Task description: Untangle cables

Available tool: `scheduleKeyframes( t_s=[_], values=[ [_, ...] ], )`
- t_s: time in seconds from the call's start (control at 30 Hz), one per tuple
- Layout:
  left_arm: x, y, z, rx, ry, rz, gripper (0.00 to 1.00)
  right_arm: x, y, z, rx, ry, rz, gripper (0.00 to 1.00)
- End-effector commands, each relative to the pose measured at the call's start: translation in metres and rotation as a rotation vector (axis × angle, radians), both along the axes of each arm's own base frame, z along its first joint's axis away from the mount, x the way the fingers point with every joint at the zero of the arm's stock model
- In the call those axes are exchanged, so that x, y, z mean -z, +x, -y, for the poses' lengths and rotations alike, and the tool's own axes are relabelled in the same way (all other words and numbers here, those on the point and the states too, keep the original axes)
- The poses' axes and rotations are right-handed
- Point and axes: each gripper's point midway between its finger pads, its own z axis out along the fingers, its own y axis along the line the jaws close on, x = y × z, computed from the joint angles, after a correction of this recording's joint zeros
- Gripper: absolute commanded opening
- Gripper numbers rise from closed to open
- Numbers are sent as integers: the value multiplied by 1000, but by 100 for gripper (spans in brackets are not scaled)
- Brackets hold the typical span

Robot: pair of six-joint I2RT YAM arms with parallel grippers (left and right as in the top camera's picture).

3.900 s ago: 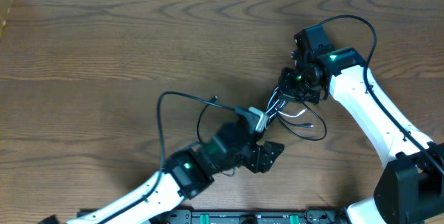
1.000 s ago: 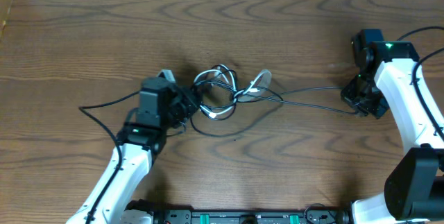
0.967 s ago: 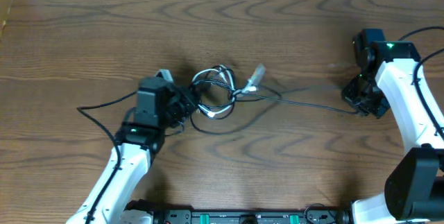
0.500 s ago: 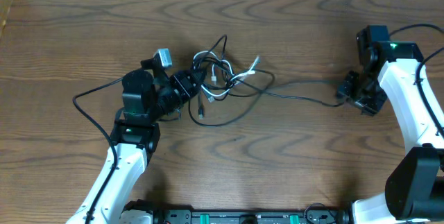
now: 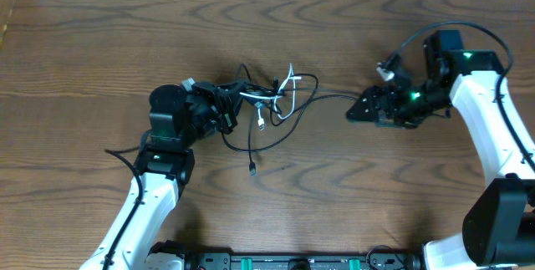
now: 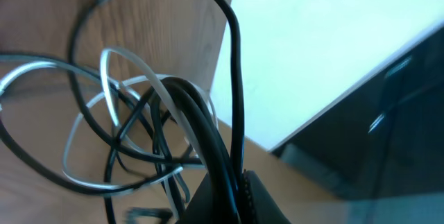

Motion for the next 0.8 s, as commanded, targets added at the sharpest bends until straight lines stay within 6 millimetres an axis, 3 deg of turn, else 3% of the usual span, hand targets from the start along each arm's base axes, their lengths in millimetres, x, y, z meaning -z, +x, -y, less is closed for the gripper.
scheduleKeyframes(
  t_s=[0.0, 0.13, 0.27, 0.37, 0.57, 0.77],
  values=[
    [-7, 7, -3, -150, -176, -130, 8, -16, -13, -42, -163, 149, 69, 92],
    [-15, 12, -2, -171, -176, -86, 8, -16, -24, -71, -299, 153, 133, 87],
    [-32, 16, -1, -163, -197, -15, 8, -5, -16, -92, -396, 69, 258, 88],
    [-45, 18, -1, -158, -212, 38, 8, -2, 3, -120, -460, 26, 432, 99],
    [-46, 18, -1, -157, -213, 43, 8, 1, 36, -152, -351, -47, 587, 99],
    [-57, 19, -1, -152, -226, 88, 8, 14, 50, -177, -277, -135, 733, 98]
  ],
)
